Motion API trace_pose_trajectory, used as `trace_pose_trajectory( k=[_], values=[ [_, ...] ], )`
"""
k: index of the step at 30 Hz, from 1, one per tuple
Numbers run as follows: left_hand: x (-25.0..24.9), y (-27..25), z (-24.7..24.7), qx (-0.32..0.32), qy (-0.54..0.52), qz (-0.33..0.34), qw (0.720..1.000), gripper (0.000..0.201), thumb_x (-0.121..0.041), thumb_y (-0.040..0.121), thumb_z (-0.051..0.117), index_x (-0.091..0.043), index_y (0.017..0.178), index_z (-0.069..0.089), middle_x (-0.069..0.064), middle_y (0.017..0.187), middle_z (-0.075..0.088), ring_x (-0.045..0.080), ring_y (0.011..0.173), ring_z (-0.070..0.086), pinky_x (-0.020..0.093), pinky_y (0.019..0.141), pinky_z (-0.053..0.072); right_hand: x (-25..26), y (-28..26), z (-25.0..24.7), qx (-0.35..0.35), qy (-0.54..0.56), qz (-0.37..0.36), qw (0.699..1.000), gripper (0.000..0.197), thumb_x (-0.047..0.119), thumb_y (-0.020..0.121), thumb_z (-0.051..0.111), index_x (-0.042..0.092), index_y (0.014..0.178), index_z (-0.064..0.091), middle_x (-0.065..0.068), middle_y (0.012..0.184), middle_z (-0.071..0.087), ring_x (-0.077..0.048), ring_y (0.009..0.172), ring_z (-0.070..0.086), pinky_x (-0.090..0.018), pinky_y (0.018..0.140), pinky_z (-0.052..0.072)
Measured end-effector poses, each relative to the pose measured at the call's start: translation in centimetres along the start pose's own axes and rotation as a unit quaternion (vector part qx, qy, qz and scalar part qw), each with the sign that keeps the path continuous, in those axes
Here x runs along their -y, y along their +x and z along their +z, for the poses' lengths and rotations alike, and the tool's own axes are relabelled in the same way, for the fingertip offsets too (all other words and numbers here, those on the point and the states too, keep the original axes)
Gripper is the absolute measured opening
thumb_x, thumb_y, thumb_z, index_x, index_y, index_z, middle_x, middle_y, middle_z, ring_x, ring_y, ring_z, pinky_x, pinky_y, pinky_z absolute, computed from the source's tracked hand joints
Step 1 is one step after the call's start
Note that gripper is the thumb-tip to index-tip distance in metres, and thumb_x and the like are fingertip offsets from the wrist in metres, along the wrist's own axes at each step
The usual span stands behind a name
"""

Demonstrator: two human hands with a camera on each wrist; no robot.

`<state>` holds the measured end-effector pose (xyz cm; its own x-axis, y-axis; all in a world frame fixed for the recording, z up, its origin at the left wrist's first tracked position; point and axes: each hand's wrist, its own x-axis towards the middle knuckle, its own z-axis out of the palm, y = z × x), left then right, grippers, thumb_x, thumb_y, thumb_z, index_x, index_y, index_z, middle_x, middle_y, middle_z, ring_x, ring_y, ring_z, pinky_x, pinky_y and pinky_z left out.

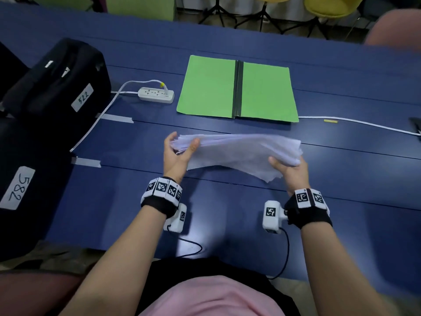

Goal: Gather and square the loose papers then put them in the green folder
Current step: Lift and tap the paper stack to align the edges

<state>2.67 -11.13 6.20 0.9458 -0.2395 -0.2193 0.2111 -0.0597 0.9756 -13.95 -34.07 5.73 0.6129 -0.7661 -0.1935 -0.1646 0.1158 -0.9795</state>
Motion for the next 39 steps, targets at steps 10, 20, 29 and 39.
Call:
trace_pose_trajectory(
  k=[10, 20, 29, 39],
  values=[
    [-1.8, 1.9, 0.7, 0.045, 0.020, -0.002, 0.999, 0.052, -0.033, 0.076, 0.077, -0.011, 0.118, 0.056, -0.007, 0.106, 0.065, 0.007, 0.098, 0.062, 0.029, 0.095, 0.046, 0.0, 0.1, 0.8, -0.063, -0.021, 0.016, 0.998, 0.027, 0.000, 0.076, 0.074, 0.006, 0.100, 0.065, -0.006, 0.091, 0.067, -0.008, 0.073, 0.063, -0.029, 0.078, 0.052],
    [-1.3, -0.5, 0.7, -0.003, 0.047, 0.034, 0.998, 0.092, -0.061, 0.057, 0.077, -0.018, 0.132, 0.047, -0.006, 0.126, 0.062, 0.010, 0.120, 0.057, 0.036, 0.107, 0.044, 1.5, -0.2, 1.6, -0.047, 0.038, -0.030, 0.998, 0.031, 0.001, 0.076, 0.074, 0.008, 0.105, 0.065, 0.013, 0.077, 0.072, 0.000, 0.075, 0.065, -0.019, 0.075, 0.052],
    [-2.0, 0.3, 0.7, -0.015, -0.018, 0.008, 1.000, 0.084, -0.068, 0.057, 0.076, -0.019, 0.123, 0.056, -0.002, 0.122, 0.065, 0.019, 0.118, 0.060, 0.045, 0.105, 0.044, 3.7, -0.2, 1.2, -0.034, 0.090, -0.052, 0.994, 0.008, 0.020, 0.082, 0.071, 0.027, 0.080, 0.067, 0.007, 0.080, 0.060, -0.011, 0.074, 0.054, -0.026, 0.075, 0.046],
    [-2.2, 1.0, 1.6, -0.035, -0.029, -0.013, 0.999, 0.039, -0.049, 0.069, 0.077, -0.025, 0.096, 0.062, -0.006, 0.102, 0.068, 0.013, 0.098, 0.063, 0.040, 0.104, 0.046, 4.4, -0.1, 0.8, -0.030, 0.098, -0.059, 0.993, 0.005, 0.023, 0.078, 0.067, 0.028, 0.075, 0.066, 0.009, 0.083, 0.065, -0.015, 0.083, 0.052, -0.029, 0.080, 0.042]
  ],
)
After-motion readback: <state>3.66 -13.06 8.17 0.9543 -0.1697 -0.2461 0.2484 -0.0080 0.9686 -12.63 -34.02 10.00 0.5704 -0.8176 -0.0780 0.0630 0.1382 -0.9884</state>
